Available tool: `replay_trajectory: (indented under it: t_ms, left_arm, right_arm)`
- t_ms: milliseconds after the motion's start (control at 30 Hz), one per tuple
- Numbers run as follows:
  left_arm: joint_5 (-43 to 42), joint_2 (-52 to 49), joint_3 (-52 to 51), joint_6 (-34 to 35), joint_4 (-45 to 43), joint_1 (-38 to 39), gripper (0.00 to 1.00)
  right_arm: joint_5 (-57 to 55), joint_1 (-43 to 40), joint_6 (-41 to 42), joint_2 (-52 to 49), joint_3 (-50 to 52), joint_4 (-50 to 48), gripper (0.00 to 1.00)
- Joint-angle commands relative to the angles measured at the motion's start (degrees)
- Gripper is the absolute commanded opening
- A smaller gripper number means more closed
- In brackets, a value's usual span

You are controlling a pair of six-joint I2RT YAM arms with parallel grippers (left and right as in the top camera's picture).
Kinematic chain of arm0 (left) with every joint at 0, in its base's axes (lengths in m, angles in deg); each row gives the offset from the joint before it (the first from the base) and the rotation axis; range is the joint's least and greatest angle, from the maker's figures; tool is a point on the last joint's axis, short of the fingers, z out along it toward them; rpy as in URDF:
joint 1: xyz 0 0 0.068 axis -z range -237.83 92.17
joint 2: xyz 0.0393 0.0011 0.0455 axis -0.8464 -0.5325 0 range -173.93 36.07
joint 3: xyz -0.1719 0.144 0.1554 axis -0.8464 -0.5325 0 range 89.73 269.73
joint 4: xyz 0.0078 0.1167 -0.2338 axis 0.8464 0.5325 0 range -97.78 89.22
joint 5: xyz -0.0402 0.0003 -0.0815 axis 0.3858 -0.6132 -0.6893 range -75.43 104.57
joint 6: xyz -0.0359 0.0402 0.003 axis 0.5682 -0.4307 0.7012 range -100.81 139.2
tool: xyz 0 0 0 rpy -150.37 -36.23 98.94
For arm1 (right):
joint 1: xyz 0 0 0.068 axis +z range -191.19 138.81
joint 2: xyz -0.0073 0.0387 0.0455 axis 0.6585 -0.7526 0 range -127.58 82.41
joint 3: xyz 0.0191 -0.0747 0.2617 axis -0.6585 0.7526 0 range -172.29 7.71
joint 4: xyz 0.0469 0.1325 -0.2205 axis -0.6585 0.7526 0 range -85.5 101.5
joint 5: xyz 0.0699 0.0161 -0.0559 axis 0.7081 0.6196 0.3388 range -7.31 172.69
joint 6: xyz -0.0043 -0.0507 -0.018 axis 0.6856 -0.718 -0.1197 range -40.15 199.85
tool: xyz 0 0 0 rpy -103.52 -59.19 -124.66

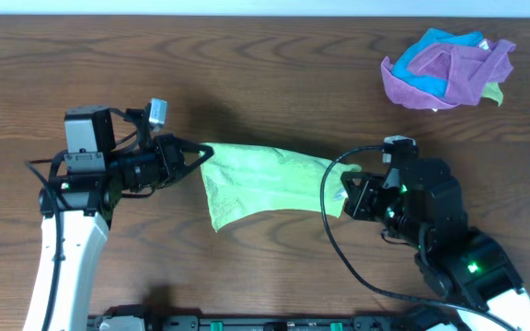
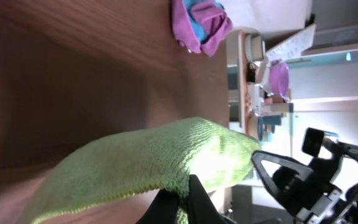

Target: Fold the cloth

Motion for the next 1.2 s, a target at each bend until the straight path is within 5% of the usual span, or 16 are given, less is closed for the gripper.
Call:
replay_trajectory:
  t_ms: [0,367,767,1167]
  left_arm:
    - [4.6,0.5,0.4,-2.0,-0.8,-0.1,0.06]
    - [14.4,-4.5,0.4,-0.5,-7.7,-0.1,0.06]
    - [14.5,-11.9,0.4,-0.7,-15.1,-0.1,0.06]
    - [17.8,-20.3,0.4,9.5,-38.0,1.1,0.06]
  right_arm:
    - [-2.3,0.4,0.0,-1.9,-0.5,-2.5,0.01]
    - [-3.4,0.3,-1.2,-17.1,-0.5,-15.7,0.01]
    - [-7.7,-0.2,-4.0,-17.7,-0.5,-16.7,0.01]
    - [-7.0,-6.9,-9.2,-30.2,-4.3,-31.7,0.01]
